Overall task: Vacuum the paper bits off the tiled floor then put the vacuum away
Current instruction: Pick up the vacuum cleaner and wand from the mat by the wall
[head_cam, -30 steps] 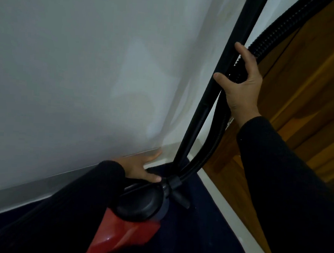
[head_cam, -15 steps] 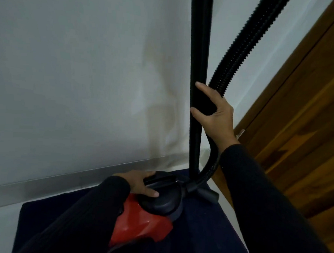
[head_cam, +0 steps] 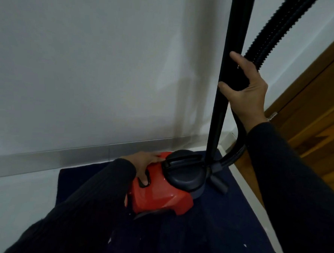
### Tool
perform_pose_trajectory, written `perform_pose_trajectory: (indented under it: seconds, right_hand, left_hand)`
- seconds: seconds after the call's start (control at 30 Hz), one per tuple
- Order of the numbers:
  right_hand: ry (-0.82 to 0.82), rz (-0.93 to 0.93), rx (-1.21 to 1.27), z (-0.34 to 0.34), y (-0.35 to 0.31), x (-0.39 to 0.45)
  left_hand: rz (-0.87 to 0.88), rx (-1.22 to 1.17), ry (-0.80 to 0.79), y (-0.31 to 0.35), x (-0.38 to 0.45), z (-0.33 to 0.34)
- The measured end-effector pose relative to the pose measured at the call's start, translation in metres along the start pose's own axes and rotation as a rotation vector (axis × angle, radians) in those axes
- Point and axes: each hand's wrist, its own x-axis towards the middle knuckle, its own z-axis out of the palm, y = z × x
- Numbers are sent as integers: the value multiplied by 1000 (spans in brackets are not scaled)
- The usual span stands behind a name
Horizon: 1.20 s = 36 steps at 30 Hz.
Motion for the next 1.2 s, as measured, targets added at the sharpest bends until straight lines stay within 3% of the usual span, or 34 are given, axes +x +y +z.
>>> perform_pose_trajectory:
  seconds: [0.33,0.47,0.7,0.97,1.2]
  right_hand:
    - [-11,-13,-5,6,1,1]
    - [-13,-18,-20,5,2,3]
    - [-24,-14,-39,2,4,8]
    - [-72,82,11,-23,-10,24]
    - [-118,204,46,-75,-68,52]
  left_hand:
    - [75,96,68,4,-2,1]
    - [165,-216,110,23,7,-3]
    - [104,-501,105,51,24,-11]
    - [-28,-573,131,76,-3,-17]
    - [-95,-591,44,143,-66,-79]
